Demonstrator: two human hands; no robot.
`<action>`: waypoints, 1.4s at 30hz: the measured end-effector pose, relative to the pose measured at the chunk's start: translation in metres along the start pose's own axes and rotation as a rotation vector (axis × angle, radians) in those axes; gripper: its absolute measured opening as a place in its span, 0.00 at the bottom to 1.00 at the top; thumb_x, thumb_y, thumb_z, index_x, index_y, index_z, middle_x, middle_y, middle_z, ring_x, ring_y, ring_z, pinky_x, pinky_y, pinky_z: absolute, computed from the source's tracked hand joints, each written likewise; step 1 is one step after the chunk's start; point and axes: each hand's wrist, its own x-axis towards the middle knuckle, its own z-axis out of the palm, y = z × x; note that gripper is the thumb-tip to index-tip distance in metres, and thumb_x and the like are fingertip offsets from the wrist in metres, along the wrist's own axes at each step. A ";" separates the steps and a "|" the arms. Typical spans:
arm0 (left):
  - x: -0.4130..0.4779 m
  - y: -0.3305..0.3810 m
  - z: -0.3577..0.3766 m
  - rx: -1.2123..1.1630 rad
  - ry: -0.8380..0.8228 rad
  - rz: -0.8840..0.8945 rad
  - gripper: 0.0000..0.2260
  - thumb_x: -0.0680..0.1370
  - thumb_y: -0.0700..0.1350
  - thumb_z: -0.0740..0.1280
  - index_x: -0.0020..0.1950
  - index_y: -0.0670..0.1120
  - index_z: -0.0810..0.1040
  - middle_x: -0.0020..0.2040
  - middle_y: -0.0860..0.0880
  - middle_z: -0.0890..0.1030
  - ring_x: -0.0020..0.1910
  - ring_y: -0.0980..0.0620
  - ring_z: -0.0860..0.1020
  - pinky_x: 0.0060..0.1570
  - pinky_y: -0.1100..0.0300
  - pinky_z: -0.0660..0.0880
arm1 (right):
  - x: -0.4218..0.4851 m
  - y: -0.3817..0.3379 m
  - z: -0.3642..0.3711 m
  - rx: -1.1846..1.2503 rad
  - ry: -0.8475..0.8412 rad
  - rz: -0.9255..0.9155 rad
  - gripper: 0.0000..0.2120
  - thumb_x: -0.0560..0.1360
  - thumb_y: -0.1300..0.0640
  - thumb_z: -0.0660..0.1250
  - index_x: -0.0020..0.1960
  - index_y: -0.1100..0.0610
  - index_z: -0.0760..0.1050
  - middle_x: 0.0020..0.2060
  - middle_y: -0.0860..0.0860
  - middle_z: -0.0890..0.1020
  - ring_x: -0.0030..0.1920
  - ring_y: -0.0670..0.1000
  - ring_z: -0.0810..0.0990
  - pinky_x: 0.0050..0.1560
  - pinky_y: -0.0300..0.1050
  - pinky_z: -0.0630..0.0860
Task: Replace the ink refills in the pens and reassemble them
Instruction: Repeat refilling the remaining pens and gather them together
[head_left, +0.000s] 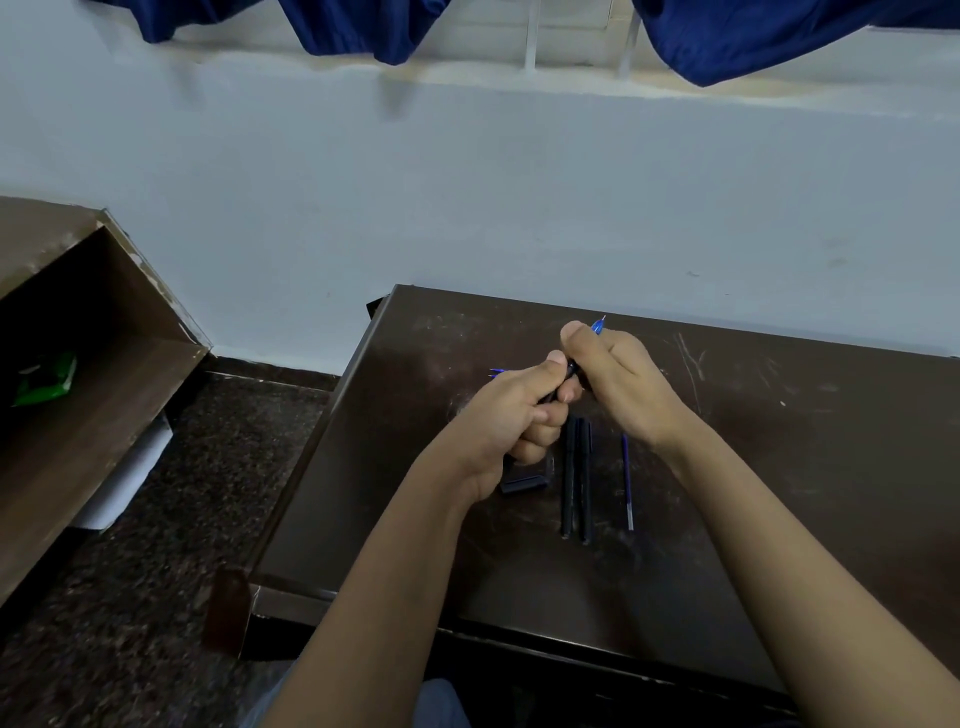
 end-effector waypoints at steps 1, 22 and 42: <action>0.000 -0.001 0.000 0.045 0.036 0.021 0.19 0.83 0.55 0.51 0.36 0.49 0.68 0.25 0.56 0.62 0.22 0.60 0.56 0.20 0.69 0.54 | 0.000 0.002 0.001 -0.014 -0.014 -0.015 0.25 0.83 0.49 0.51 0.30 0.56 0.69 0.25 0.45 0.77 0.30 0.40 0.74 0.39 0.34 0.68; 0.009 -0.028 -0.009 0.491 0.591 0.251 0.09 0.79 0.47 0.64 0.42 0.45 0.76 0.34 0.52 0.79 0.31 0.57 0.74 0.32 0.68 0.72 | 0.009 0.016 0.016 0.194 0.037 0.249 0.17 0.77 0.48 0.66 0.38 0.61 0.76 0.27 0.49 0.74 0.27 0.44 0.70 0.31 0.36 0.68; 0.014 -0.034 -0.011 0.650 0.631 0.123 0.15 0.81 0.48 0.57 0.44 0.44 0.79 0.38 0.50 0.83 0.36 0.55 0.77 0.39 0.59 0.73 | 0.011 0.010 0.015 0.778 -0.047 0.554 0.10 0.78 0.68 0.60 0.52 0.59 0.78 0.40 0.51 0.84 0.33 0.46 0.81 0.35 0.33 0.79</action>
